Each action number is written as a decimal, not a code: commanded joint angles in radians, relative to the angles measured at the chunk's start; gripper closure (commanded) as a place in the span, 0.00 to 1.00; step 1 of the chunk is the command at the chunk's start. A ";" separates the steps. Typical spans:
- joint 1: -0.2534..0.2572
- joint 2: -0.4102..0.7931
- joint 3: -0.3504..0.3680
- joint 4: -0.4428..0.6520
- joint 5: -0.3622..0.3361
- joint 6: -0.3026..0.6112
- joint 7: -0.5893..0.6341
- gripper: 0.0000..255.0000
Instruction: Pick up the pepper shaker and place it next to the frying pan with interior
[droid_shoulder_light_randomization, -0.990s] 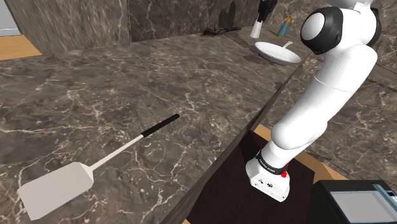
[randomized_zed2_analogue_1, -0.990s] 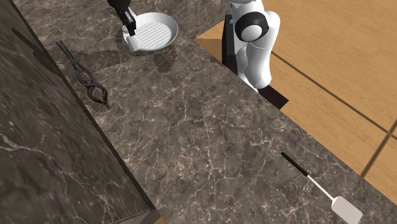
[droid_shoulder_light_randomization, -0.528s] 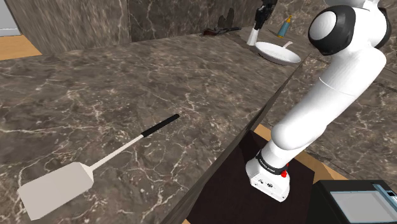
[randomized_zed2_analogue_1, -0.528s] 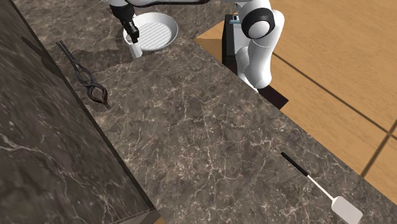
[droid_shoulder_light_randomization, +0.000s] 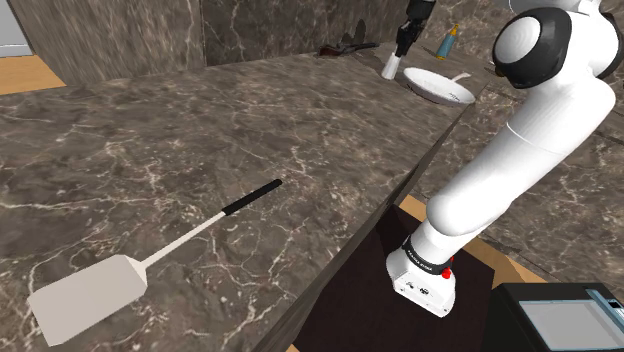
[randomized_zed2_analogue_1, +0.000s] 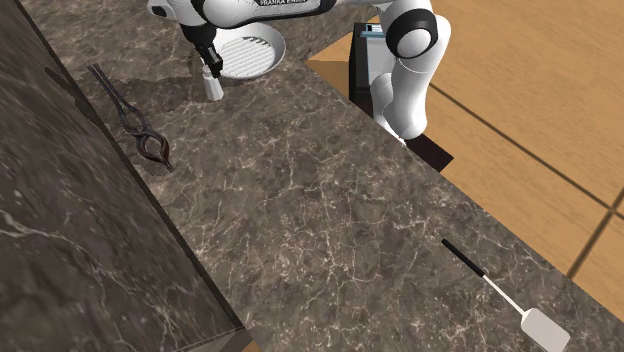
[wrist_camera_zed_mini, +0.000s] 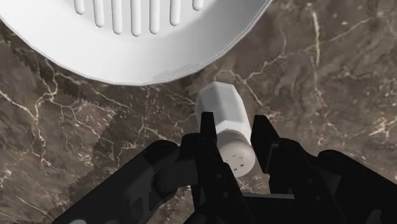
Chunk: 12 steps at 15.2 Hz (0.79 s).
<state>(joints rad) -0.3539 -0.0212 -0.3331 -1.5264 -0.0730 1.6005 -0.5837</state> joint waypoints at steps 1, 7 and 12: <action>0.000 -0.002 0.000 -0.008 -0.001 0.006 0.000 1.00; 0.000 -0.002 0.000 -0.008 -0.001 0.006 0.000 0.00; 0.000 0.007 0.000 0.037 0.002 -0.030 -0.002 0.00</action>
<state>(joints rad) -0.3537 -0.0178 -0.3329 -1.5089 -0.0721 1.5867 -0.5839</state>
